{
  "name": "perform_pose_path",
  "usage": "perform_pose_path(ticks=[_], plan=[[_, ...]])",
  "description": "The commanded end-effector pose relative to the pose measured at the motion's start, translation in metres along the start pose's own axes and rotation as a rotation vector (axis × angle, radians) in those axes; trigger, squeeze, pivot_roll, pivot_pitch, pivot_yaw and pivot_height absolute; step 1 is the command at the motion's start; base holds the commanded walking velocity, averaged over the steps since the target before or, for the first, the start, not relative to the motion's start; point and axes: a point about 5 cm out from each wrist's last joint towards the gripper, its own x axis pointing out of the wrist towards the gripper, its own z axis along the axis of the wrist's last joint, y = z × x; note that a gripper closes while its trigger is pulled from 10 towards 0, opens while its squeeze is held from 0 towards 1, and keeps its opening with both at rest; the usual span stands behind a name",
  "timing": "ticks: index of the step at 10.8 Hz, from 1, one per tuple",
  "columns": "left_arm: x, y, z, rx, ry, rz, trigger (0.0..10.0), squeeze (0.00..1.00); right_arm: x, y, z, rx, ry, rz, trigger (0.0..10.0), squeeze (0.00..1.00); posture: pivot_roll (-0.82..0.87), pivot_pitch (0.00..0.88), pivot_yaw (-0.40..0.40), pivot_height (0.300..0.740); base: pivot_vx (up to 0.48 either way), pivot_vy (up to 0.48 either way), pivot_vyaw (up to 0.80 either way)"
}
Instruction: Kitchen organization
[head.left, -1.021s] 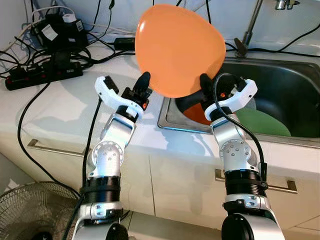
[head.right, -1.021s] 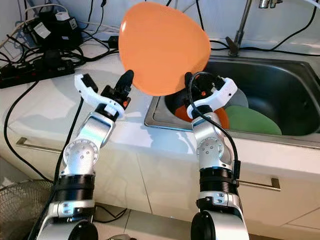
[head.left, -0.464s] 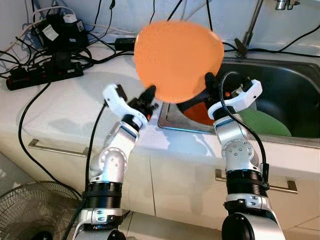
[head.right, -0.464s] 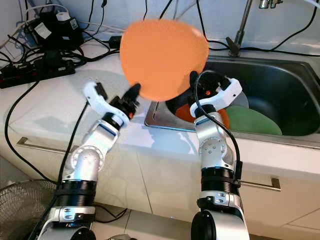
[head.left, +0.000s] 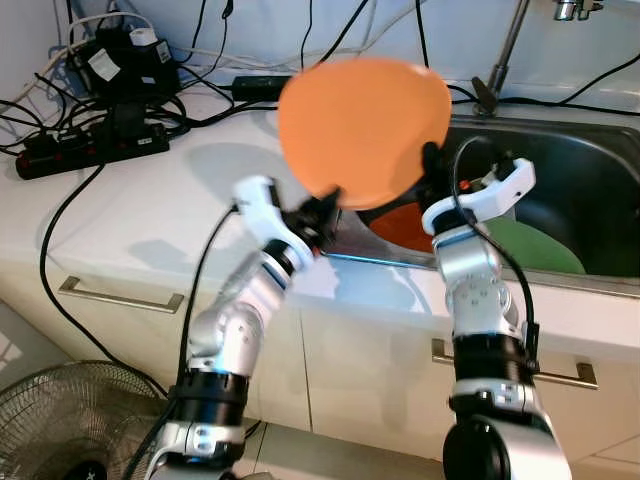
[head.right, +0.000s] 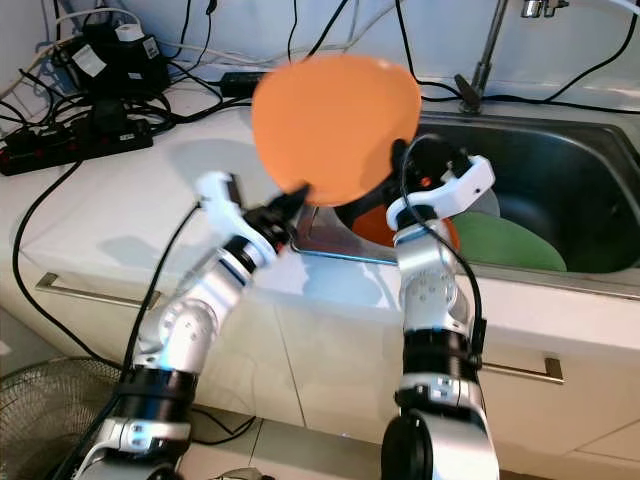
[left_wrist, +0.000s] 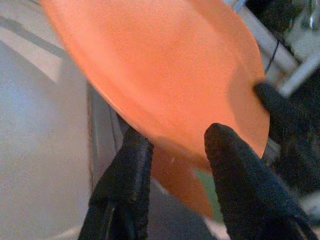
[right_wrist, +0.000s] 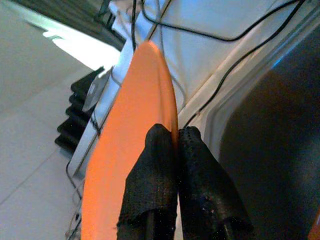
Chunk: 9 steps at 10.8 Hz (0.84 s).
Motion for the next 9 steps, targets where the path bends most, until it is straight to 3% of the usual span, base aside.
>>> perform_pose_path(ticks=[1,5,7,9], plan=[[0.001,-0.010,0.005,0.063,-0.008,-0.055,10.0,0.00,0.007,0.011,0.004,0.012,-0.030,0.015,0.0,0.00,0.09,0.000,0.058,0.740,0.000,0.000,0.00],[-0.002,-0.006,-0.010,0.210,0.096,-0.039,10.0,0.00,0.017,-0.002,0.038,-0.067,-0.168,-0.072,0.0,0.00,0.09,0.000,0.056,0.740,0.000,0.000,0.00],[-0.006,-0.001,-0.014,0.232,0.115,-0.026,10.0,0.00,0.020,-0.008,0.048,-0.017,-0.215,-0.101,0.0,0.00,0.10,0.000,0.055,0.740,0.000,0.000,0.00],[-0.008,0.000,-0.017,0.253,0.130,-0.030,10.0,0.00,0.021,-0.014,0.055,-0.023,-0.253,-0.146,0.0,0.00,0.10,0.000,0.056,0.740,0.000,0.000,0.00]])
